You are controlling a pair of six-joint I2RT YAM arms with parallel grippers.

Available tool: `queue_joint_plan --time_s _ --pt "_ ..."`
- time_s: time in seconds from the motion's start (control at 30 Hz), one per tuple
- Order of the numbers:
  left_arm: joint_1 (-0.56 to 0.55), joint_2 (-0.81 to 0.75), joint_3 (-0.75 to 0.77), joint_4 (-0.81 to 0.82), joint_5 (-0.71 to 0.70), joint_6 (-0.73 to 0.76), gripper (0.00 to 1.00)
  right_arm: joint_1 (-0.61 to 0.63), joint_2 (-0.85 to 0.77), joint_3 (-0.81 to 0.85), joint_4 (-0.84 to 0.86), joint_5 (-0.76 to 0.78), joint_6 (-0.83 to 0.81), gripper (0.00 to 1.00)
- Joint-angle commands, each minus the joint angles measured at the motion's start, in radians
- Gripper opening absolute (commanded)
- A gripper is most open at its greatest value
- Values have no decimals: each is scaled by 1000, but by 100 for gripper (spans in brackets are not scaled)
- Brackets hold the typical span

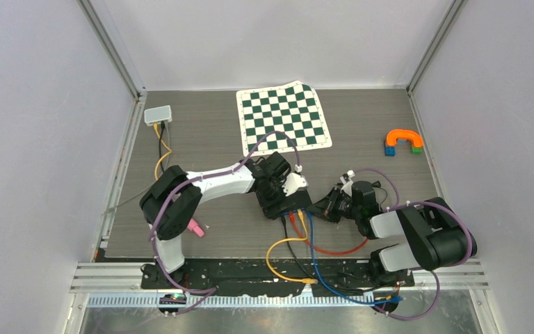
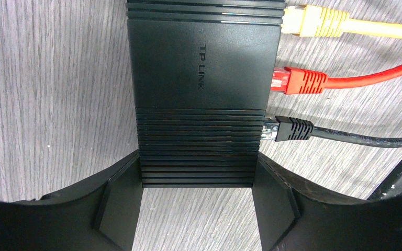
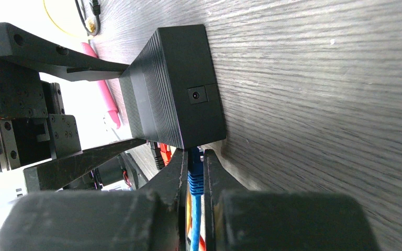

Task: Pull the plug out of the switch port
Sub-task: Pull the connector from the switch port.

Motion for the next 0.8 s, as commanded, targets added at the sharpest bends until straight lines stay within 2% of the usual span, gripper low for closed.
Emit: queue_joint_plan --time_s 0.0,0.3,0.33,0.43,0.47,0.53,0.57,0.63,0.77 --pt "-12 0 8 -5 86 -1 50 -2 6 13 -68 72 -34 5" --pt "-12 -3 1 40 86 -22 49 -3 17 -8 -75 -17 -50 5" --pt "-12 0 6 38 86 -22 49 -3 21 -23 -37 -37 -13 5" --pt "-11 2 13 39 99 -21 49 -4 47 -73 215 -139 131 5" --pt "-10 4 17 39 99 -18 49 -4 45 -79 223 -140 136 5" --pt "-9 10 28 30 91 -18 48 -3 21 -54 97 -88 68 5" --pt "-9 12 31 28 88 -18 48 -3 -11 -41 -54 -61 3 5" --pt "-5 13 34 25 86 -27 49 -3 -67 -15 -203 -6 -71 5" --pt "6 15 37 26 77 -41 48 -4 -149 1 -229 -61 -95 5"
